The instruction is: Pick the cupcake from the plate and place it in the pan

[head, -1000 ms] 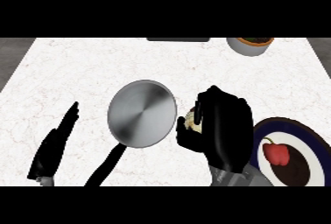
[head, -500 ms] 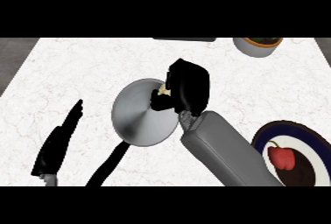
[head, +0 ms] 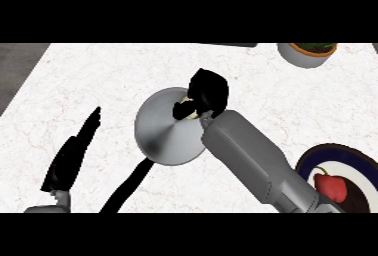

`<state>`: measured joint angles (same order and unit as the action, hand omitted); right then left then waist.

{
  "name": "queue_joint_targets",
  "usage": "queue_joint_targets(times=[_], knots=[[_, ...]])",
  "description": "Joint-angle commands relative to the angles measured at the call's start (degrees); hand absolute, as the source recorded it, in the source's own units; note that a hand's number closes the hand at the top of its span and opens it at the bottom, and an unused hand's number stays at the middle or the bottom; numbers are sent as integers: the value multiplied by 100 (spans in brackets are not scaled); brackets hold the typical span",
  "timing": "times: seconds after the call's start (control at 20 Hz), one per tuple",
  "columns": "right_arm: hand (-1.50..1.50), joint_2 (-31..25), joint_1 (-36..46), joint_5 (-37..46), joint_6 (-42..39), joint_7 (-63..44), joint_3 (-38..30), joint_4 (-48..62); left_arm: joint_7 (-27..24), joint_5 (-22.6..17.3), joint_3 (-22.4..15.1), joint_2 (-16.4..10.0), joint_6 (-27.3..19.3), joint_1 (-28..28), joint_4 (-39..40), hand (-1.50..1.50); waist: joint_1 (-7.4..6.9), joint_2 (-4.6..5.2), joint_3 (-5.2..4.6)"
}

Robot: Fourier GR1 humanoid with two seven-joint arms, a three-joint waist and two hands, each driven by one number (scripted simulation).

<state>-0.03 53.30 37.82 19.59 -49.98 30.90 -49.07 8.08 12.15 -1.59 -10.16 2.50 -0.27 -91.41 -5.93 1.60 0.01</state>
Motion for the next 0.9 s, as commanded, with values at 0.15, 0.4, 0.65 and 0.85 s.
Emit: queue_joint_targets(times=[0.15, 0.4, 0.65, 0.85], knots=[[-150, 3, -286, -1990, 893, 413, -306, 338, 69, -5, -51, 55, 51, -290, 114, 0, -192, 57, 12], [-150, 3, -72, -2521, 1998, 1283, -349, 419, -130, 122, -147, 143, -43, -152, 261, 0, -183, 47, 10], [-150, 3, 44, -2668, 3420, 1868, -353, 473, -25, 157, -164, 163, -78, -168, 151, 0, -122, 7, 10], [-150, 3, 195, -2943, 4132, 2129, -624, 693, 70, 48, 14, 119, -86, -143, 138, 0, 56, -34, 6]])
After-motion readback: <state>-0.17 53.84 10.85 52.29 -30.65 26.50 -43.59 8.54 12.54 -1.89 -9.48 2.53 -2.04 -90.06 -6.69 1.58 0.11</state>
